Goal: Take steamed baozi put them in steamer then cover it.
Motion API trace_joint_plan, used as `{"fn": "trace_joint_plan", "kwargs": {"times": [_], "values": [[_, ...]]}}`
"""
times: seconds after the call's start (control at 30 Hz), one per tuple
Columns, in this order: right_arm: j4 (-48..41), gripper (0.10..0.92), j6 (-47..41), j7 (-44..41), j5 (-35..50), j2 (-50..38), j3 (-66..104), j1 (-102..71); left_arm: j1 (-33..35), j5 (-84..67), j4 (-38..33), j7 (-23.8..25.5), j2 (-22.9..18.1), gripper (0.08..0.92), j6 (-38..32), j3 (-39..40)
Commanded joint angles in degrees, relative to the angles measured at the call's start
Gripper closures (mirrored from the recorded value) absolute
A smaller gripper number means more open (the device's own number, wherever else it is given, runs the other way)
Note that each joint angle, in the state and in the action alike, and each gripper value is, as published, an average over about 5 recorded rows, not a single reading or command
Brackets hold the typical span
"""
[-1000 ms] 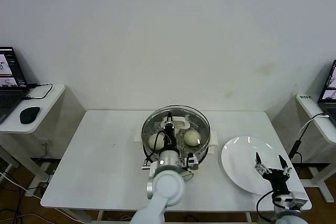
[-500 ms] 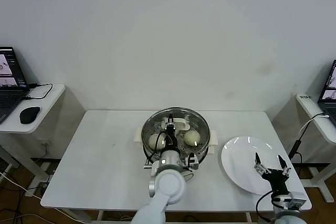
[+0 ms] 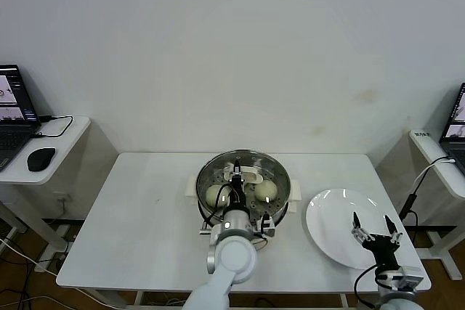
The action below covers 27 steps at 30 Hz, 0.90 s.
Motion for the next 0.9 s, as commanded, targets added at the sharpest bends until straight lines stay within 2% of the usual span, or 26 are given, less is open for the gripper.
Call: {"fn": "trace_joint_plan", "kwargs": {"times": [0.03,0.27,0.37,0.63,0.9], "values": [[0.0,0.203,0.2,0.0,-0.1,0.1,0.0,0.0,0.4,0.0,0.0,-0.1,0.0,0.863,-0.7,-0.1],[-0.2,0.202,0.4,-0.2,-0.2,0.0,0.0,-0.1,1.9,-0.2,-2.7,0.7,0.1,0.858,-1.2,0.1],[-0.2,0.203,0.4,-0.2,-0.2,0.0,0.0,-0.1,2.2,-0.3,-5.0,1.4,0.2,0.810,-1.2,0.2],[-0.1,0.202,0.3,-0.1,-0.1,0.1,0.1,-0.2,5.8,0.1,-12.2,3.0,0.4,0.578,-1.3,2.9],[0.3,0.202,0.1,-0.1,0.0,-0.3,0.4,-0.9,9.5,0.8,-16.0,2.9,0.8,0.335,-1.6,4.9]]}}
